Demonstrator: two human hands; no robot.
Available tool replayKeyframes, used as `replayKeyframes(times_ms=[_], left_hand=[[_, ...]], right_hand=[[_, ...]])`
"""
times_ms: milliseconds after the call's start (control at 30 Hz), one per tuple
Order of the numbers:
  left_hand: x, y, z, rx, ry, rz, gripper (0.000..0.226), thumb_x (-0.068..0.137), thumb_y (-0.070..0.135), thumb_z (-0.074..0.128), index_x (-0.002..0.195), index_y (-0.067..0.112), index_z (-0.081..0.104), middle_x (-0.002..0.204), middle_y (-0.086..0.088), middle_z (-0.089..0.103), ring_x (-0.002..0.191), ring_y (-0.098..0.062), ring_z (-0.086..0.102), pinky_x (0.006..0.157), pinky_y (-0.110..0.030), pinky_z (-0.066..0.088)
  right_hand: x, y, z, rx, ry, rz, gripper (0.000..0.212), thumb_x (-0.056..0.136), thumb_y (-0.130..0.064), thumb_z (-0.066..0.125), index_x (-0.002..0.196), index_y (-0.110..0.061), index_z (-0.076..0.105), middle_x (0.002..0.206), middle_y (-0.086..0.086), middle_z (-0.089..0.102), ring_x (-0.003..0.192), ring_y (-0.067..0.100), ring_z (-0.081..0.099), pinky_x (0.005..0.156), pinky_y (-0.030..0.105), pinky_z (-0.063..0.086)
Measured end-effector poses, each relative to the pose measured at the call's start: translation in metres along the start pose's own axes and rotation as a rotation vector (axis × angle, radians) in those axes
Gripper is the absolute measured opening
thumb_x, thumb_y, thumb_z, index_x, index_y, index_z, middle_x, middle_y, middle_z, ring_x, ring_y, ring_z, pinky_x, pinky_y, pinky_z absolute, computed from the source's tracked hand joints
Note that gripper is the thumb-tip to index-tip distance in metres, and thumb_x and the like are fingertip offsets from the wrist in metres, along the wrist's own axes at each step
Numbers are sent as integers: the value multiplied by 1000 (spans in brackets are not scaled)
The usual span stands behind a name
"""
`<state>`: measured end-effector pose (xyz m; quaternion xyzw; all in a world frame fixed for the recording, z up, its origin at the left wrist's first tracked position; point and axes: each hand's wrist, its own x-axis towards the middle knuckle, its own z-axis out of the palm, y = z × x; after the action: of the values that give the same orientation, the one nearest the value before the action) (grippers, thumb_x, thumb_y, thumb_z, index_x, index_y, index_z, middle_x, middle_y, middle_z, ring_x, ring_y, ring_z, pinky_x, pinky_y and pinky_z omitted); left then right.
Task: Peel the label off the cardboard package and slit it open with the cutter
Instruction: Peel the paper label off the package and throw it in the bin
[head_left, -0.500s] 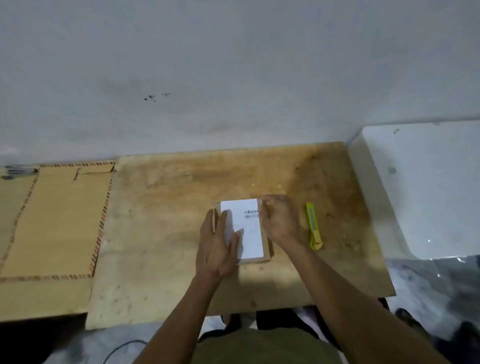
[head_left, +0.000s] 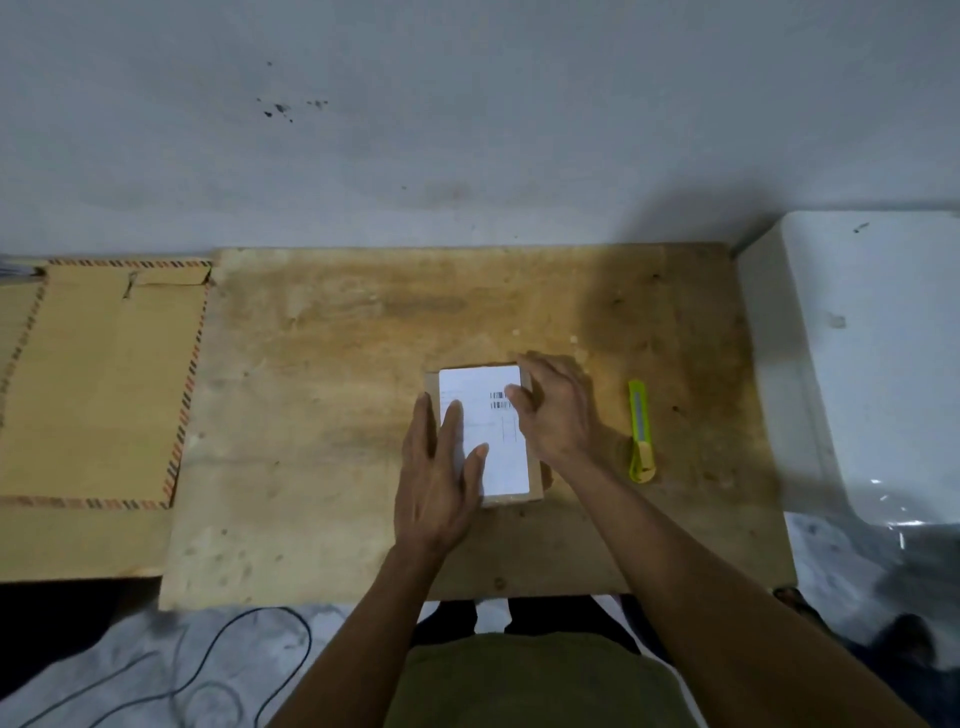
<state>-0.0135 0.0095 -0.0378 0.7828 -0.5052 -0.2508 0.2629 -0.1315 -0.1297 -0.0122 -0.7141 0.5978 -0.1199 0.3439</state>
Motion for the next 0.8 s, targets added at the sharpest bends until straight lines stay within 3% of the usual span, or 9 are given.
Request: replayKeyframes(times_ms=[167, 267, 400, 533, 600, 800], left_hand=[[0, -1, 3, -6, 17, -5, 64, 101, 50, 40, 157, 29, 19, 168, -7, 7, 150, -11, 6, 111, -47, 42], [0, -4, 5, -12, 24, -3, 65, 101, 46, 45, 157, 32, 17, 168, -4, 6, 152, -15, 10, 110, -47, 43], [-1, -4, 6, -14, 17, -17, 68, 101, 45, 49, 157, 35, 14, 168, 0, 2, 153, -22, 15, 112, -47, 41], [0, -6, 8, -17, 22, -11, 68, 100, 43, 52, 157, 33, 17, 168, -1, 4, 153, -22, 17, 111, -47, 41], [1, -5, 7, -20, 20, -19, 68, 100, 44, 51, 157, 34, 16, 168, 0, 3, 153, -21, 15, 112, -47, 41], [0, -6, 8, -28, 29, -11, 68, 100, 45, 50, 157, 36, 14, 168, -1, 3, 153, -22, 16, 109, -49, 44]], right_hand=[[3, 1, 0, 28, 2, -19, 39, 91, -23, 66, 130, -18, 61, 134, 4, 56, 124, 21, 50, 92, 16, 31], [5, 2, -1, 43, 9, -69, 36, 89, -20, 69, 124, -14, 66, 125, 5, 59, 115, 18, 55, 89, 12, 33], [6, 2, -1, 49, 28, -120, 24, 88, -15, 70, 111, -11, 71, 116, 5, 61, 99, 8, 54, 77, -5, 30], [10, -1, -1, 37, 45, -125, 14, 89, -18, 68, 102, -14, 70, 110, 3, 62, 93, 9, 56, 69, 5, 39], [14, -4, -1, 9, 14, -144, 17, 90, -22, 67, 105, -15, 68, 113, 2, 62, 98, 13, 57, 68, 7, 36], [27, -16, -1, -82, -105, -215, 24, 91, -27, 66, 113, -18, 70, 116, 0, 67, 105, 15, 57, 78, 16, 33]])
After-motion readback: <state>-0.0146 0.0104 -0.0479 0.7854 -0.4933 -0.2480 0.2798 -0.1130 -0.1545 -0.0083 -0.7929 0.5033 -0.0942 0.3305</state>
